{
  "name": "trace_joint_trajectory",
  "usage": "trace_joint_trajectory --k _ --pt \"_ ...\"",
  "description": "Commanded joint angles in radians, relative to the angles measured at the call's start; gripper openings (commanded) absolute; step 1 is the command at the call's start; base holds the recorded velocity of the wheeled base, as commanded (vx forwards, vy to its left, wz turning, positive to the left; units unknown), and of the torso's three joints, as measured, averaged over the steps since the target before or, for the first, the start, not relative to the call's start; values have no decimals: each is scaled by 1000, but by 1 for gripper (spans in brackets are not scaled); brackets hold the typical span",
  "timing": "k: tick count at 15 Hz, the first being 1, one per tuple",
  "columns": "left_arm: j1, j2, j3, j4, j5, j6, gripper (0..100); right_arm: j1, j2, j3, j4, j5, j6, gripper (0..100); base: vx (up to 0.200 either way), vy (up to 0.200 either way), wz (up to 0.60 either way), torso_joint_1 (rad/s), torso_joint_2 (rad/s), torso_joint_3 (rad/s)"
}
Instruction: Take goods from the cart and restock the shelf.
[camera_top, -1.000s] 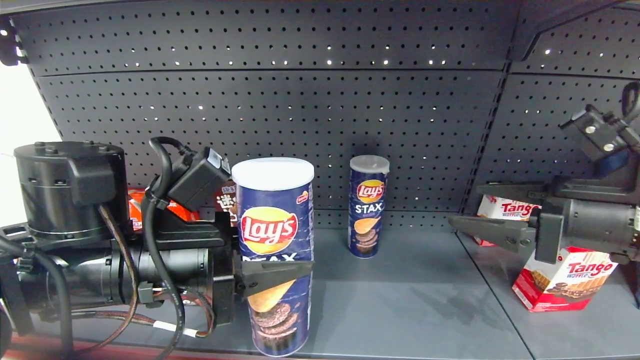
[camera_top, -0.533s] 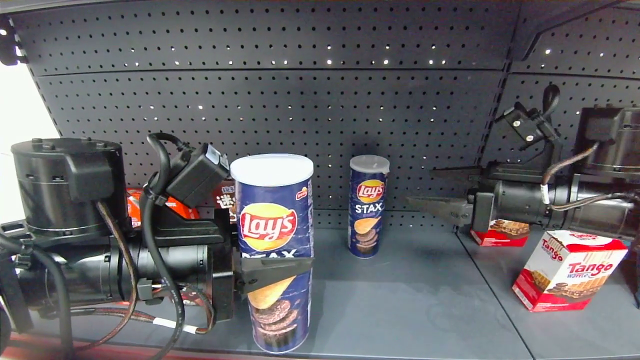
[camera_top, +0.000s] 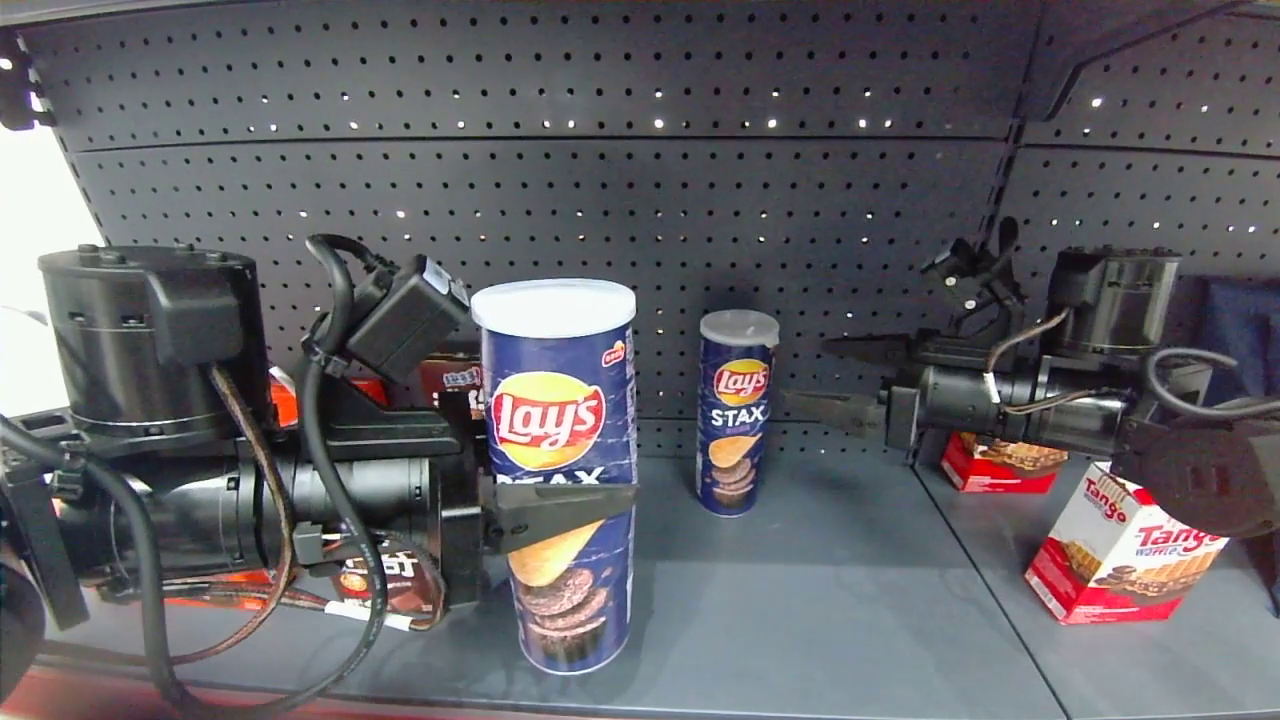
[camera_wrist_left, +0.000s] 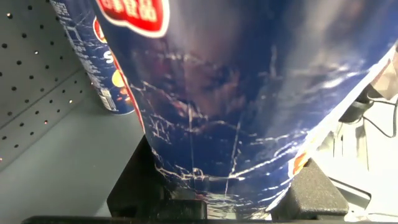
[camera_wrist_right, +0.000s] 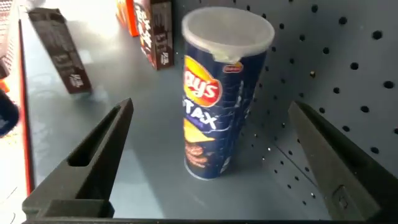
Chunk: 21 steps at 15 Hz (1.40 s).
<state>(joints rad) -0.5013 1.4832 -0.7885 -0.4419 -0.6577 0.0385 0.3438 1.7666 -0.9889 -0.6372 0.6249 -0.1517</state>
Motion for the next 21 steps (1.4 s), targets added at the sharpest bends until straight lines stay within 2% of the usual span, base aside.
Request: trace_joint_trajectory --k 1,14,21 --pt "0 28 -15 -3 1 0 0 0 60 -39 -1 3 -2 100 0 0 0 0 0 0" --pt "17 74 -48 -8 1 0 0 21 254 -180 -32 26 0 100 0 0 0 0 0 0" --pt "36 86 -55 -8 1 0 0 49 329 -208 -61 38 3 100 0 0 0 0 0 0"
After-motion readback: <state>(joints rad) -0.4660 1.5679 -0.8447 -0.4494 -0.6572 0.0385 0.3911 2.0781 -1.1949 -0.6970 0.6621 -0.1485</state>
